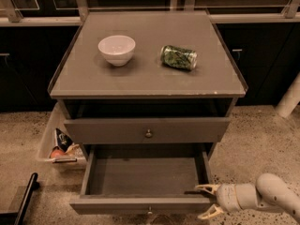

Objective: Open middle drawer

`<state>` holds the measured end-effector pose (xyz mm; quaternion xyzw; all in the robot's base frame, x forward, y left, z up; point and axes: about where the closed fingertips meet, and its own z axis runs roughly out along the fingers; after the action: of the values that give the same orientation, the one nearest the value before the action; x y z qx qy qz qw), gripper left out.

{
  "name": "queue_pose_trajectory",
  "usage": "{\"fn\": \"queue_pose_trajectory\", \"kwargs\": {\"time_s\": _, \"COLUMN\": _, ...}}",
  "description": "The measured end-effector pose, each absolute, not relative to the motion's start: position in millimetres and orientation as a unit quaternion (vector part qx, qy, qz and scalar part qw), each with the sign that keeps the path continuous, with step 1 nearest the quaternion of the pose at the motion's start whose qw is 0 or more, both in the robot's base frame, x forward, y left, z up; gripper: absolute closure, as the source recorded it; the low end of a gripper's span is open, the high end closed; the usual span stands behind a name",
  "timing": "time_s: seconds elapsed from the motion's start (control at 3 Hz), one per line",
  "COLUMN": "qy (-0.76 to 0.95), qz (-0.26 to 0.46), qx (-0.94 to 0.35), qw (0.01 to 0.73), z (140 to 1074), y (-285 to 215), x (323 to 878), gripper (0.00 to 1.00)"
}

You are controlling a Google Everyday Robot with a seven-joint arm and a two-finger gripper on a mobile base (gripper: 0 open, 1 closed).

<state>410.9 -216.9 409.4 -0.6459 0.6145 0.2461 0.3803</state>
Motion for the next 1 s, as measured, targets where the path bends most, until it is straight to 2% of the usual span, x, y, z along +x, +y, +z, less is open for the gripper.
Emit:
{"fn": "queue_pose_trajectory", "kwargs": {"time_s": 0.33, "qy": 0.607, "qz": 0.246, "qx": -0.651, "qw": 0.383, "z": 416.4, "y": -211.3, "x": 415.8, "gripper": 0.0}}
{"fn": "queue_pose_trajectory", "kwargs": {"time_s": 1.0, "qy": 0.579, "qz": 0.213, "qx": -0.683, "qw": 0.39, "z": 470.4, "y": -198.2, "x": 435.8, "gripper": 0.0}}
